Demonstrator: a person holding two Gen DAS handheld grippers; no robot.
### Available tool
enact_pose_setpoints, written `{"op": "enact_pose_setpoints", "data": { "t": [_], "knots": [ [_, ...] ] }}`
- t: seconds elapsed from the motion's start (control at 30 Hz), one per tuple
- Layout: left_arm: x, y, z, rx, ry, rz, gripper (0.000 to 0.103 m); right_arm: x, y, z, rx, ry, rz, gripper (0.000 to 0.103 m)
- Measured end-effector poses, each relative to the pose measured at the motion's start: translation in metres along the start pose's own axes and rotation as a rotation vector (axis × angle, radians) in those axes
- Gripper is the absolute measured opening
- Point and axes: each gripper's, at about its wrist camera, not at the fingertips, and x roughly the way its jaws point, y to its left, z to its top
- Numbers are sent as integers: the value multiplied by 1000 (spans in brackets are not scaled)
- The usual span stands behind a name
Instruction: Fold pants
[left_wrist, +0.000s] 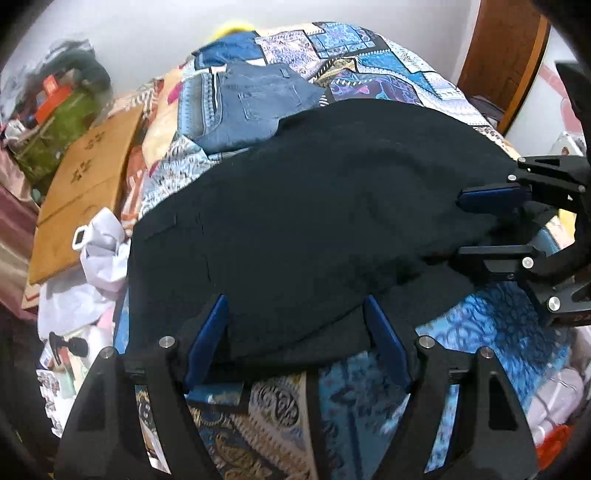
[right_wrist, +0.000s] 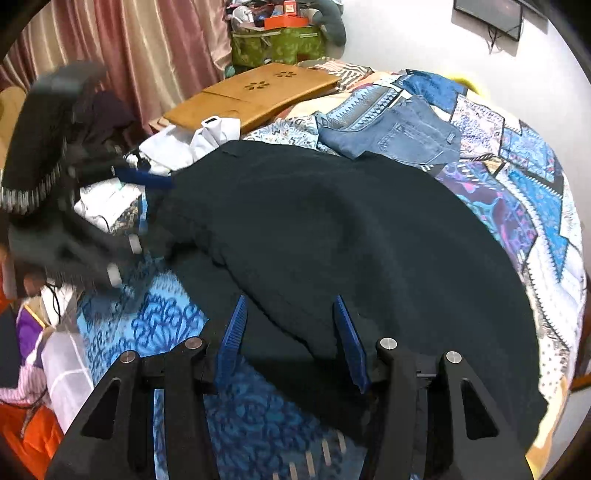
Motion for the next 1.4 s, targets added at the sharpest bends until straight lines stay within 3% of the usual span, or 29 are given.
{"op": "enact_pose_setpoints", "data": {
  "t": [0.07, 0.1, 0.17, 0.27, 0.4, 0.53, 0.63, 0.8, 0.83, 0.9, 0.93, 1.07, 1.13, 1.2, 1.27, 1.4],
  "knots": [
    [-1, -2, 3, 7, -7, -9, 71, 3, -2, 2, 11, -6, 11, 43],
    [-1, -3, 3, 18, -15, -25, 54, 3, -1, 2, 13, -12, 9, 39],
    [-4, -11, 3, 54, -22, -47, 41, 3, 1, 3, 9, -17, 26, 20],
    [-11, -22, 3, 105, -46, -12, 19, -1, 5, 5, 23, -17, 58, 8],
    [-22, -22, 2, 84, -56, -13, 17, -18, 7, 5, 47, -57, 103, 6],
    [-23, -12, -8, 14, -36, -81, 16, -24, 10, -1, 57, -64, 123, 6],
    [-19, -13, -16, -5, -20, -97, 16, -11, 13, -8, 60, -7, 119, 6],
    [-25, -10, -21, -32, -27, -105, 16, -27, 4, -2, 103, -62, 145, 7],
    [-27, -10, -21, -35, -24, -105, 16, -34, 0, 1, 112, -99, 122, 11],
    [-32, -7, -21, -42, -21, -110, 16, -42, -12, 8, 134, -151, 46, 29],
    [-38, -5, -20, -46, -29, -111, 16, -42, -18, 9, 149, -161, 7, 43],
    [-59, 3, -6, -73, -88, -85, 16, -23, -48, 6, 215, -119, -112, 45],
    [-65, 8, 6, -84, -113, -63, 23, -10, -57, -4, 258, -69, -105, 45],
    [-66, 12, 23, -84, -134, -28, 43, -6, -61, -24, 282, -68, -68, 45],
    [-61, 12, 40, -79, -144, -23, 54, -14, -58, -34, 270, -85, -73, 46],
    [-36, 3, 80, -62, -132, -47, 60, -33, -56, -52, 321, -95, -33, 45]
  ]
}}
